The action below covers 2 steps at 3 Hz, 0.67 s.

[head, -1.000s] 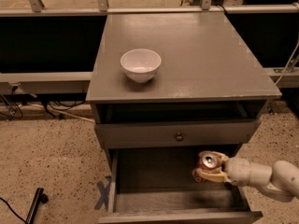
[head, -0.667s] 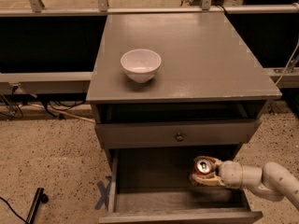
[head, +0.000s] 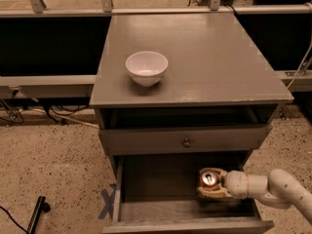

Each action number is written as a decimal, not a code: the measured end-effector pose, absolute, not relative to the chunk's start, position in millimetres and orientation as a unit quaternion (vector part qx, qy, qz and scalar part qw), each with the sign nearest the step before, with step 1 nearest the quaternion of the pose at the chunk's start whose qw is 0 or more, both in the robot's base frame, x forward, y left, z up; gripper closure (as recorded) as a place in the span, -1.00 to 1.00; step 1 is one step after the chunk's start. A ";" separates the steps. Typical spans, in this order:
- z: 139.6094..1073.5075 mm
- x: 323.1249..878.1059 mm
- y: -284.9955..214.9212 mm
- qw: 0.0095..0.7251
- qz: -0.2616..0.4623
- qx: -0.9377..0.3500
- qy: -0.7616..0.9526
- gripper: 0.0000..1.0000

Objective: Place coke can into middle drawer

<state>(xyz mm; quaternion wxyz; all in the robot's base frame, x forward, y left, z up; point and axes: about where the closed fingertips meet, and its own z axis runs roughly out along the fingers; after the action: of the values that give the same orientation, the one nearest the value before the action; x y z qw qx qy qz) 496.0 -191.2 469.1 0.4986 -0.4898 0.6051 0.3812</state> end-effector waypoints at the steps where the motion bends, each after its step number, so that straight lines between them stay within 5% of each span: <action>1: 449.7 486.9 -190.3 0.477 0.390 -0.496 0.612 -0.34; 2: 449.4 486.9 -188.0 0.477 0.391 -0.496 0.611 -0.83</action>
Offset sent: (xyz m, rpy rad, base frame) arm -0.0084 0.0009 -0.0179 -0.0200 0.0333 0.0231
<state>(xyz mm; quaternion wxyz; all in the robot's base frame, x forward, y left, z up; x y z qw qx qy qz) 486.9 -188.0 449.4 0.4771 -0.4962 0.6108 0.3913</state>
